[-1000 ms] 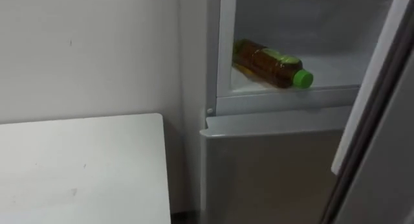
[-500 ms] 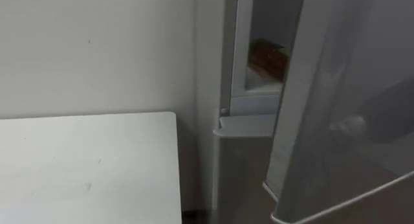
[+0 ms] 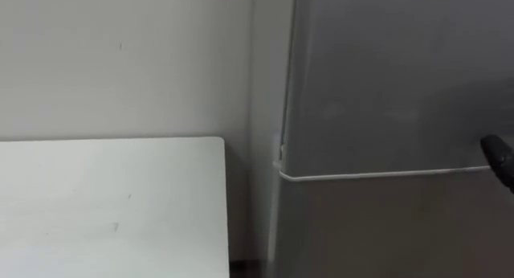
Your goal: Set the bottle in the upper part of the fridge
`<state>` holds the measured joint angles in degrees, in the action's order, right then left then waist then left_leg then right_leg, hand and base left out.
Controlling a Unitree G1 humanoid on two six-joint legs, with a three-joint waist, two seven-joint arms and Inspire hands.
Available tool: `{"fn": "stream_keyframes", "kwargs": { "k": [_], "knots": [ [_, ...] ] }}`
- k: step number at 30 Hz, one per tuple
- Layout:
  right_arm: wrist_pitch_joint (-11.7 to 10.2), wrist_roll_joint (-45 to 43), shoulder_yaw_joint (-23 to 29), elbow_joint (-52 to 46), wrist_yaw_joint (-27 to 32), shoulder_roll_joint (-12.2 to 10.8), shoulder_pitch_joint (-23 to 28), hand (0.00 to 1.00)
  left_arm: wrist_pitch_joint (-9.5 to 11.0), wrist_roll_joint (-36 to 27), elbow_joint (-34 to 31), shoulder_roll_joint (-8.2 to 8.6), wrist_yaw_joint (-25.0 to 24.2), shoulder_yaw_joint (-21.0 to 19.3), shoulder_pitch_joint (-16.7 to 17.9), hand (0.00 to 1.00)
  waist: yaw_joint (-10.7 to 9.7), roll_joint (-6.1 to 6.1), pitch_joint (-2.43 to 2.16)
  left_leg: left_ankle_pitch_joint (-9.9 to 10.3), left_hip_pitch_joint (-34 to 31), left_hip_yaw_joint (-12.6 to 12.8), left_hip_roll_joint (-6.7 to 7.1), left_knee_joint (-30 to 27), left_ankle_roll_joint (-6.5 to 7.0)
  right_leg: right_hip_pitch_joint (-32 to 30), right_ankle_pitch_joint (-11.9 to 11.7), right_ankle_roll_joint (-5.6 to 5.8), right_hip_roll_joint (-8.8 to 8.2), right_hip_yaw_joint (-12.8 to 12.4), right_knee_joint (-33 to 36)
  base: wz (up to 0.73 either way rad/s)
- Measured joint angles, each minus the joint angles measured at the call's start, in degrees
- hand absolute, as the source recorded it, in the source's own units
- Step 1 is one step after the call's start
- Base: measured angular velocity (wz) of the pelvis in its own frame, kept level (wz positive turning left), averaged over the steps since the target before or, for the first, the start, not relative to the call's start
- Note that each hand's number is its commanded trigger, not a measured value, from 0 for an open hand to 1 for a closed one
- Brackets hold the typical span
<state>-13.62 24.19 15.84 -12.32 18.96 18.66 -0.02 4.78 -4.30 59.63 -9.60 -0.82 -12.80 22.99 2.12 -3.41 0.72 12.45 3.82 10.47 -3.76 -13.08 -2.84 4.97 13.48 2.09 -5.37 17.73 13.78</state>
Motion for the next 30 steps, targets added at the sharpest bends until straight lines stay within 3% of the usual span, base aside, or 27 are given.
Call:
{"fn": "stream_keyframes", "kwargs": {
  "k": [10,26,30],
  "knots": [
    [1.11,-2.55,0.01,0.4,-2.05,0.01,0.15,0.0,-0.48,1.51,-0.01,-0.14,-1.58,-0.02,-0.01,0.0,-0.09,0.07,-0.12,0.0,-0.11,0.02,-0.08,-0.44,0.0,0.0,-0.04,-0.05,-0.01,0.0,0.18,0.0],
    [1.51,-16.01,-3.36,4.05,-2.84,0.28,0.04,0.0,-0.56,2.7,0.24,-0.85,-2.39,1.23,-2.2,0.0,0.2,-0.74,0.04,-0.01,0.24,0.42,-0.59,-0.31,0.0,0.03,-0.36,-0.51,0.35,-0.48,0.17,-0.02],
    [1.35,-18.33,-3.37,4.82,-2.71,0.6,-0.11,0.0,-0.74,2.76,0.23,-0.87,-3.19,1.25,-2.21,0.0,0.25,-0.59,-0.13,-0.01,-0.13,0.35,-0.7,-0.53,-0.01,-0.18,-0.51,-0.58,0.47,-0.42,0.09,0.0]
  ]
}}
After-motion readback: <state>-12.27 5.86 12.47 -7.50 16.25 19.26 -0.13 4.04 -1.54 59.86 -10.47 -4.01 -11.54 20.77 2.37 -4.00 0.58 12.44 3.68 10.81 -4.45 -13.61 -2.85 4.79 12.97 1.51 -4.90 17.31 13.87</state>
